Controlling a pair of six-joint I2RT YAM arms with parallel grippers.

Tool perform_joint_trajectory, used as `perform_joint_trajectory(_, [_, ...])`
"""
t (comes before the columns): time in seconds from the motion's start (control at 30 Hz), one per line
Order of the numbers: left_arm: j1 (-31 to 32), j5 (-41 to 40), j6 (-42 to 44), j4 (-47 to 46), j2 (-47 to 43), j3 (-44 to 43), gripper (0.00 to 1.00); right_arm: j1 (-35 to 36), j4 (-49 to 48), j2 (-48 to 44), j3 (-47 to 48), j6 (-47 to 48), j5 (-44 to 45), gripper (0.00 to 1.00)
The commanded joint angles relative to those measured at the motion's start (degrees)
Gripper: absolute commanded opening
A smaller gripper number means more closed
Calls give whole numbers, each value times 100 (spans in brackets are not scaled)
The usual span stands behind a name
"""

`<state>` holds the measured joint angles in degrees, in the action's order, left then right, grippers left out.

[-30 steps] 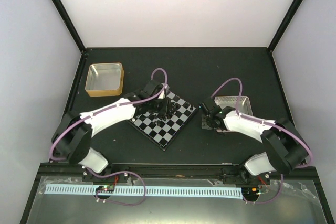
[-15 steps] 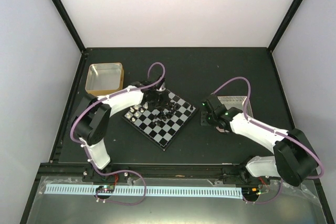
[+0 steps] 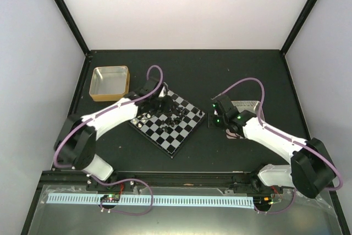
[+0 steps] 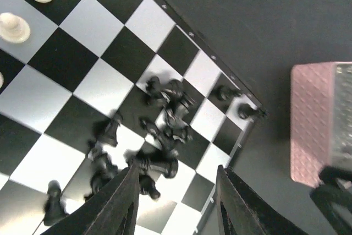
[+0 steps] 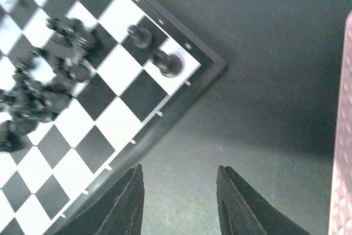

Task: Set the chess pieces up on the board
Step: Pick up the chess piece from the chessboard.

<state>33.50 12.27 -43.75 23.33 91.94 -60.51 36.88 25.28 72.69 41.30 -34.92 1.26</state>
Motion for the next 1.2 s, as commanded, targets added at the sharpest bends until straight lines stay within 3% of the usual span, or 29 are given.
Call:
perform_joint_trajectory(0.0, [57,11,75,-380,-972,560,41,-3,-235,37,426,88,-193,40])
perform_joint_trajectory(0.4, [66,-214,664,-252,-1823,858,46,423,-132,1517,1756,-213,-275,40])
perform_joint_trajectory(0.87, [45,-613,735,-657,-2641,1677,49,588,-379,2917,2599,-232,-556,40])
perform_joint_trajectory(1.17, [13,-809,822,-557,-2826,1832,50,817,-61,3228,2921,125,-518,29])
